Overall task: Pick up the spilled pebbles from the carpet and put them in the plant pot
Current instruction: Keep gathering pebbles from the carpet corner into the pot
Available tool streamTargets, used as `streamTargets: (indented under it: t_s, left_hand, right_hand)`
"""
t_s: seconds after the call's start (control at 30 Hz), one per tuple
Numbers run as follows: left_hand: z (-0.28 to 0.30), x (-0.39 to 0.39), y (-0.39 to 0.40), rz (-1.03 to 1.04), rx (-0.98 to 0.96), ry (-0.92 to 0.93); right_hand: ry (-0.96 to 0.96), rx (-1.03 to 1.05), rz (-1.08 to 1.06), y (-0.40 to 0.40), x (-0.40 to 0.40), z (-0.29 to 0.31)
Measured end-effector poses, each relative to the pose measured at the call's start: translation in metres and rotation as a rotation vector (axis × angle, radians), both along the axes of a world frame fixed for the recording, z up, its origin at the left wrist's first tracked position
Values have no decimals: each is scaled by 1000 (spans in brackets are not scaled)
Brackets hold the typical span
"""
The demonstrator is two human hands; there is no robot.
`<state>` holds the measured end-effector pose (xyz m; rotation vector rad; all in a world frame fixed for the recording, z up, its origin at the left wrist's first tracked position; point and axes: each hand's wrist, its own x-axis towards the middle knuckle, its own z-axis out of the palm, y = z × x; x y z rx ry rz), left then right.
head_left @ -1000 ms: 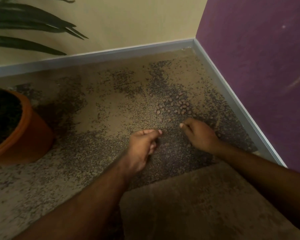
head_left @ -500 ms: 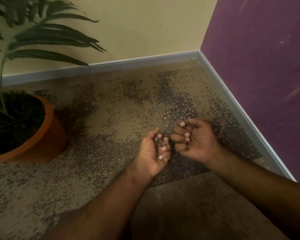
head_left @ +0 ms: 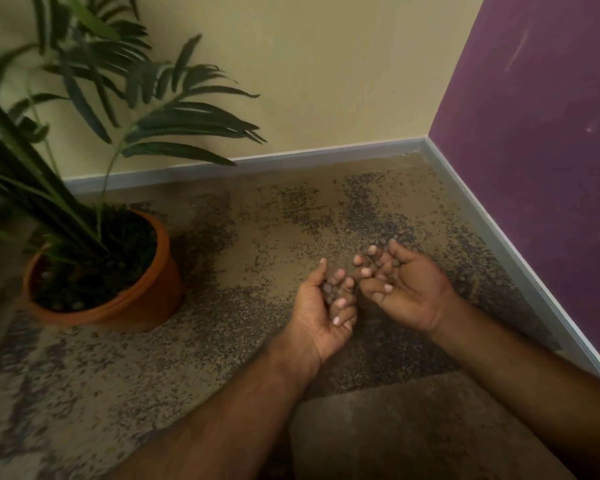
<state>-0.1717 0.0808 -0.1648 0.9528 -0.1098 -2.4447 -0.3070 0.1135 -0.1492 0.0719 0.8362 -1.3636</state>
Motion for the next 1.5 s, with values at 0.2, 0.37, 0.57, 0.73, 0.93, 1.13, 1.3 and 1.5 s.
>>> streamTargets:
  t_s: [0.2,0.37,0.57,0.73,0.93,1.13,1.3,1.5]
  left_hand:
    - [25,59,-37,-392,-227,-540]
    - [53,125,-56,-520,-435,-740]
    - [75,197,-67,-233,-445,-787]
    - [83,236,-69,-98,-424,-822]
    - [95,290,-87,187,-371,-862]
    - [97,315,-106,327,-291,-734]
    - [104,309,-97,275,-276,-598]
    - [110,311,-94,253,-261,-593]
  right_hand:
    - [548,368,351,-20,21,15]
    - [727,285,558,-44,65,30]
    - [864,72,687,-77,140,84]
    - [875,10,706,-107,209,92]
    - [634,49,564,-131,259,86]
    - [576,99,628,-137,284,81]
    - [463,22,648,-136,294,89]
    - [365,-8,619,-146,292,92]
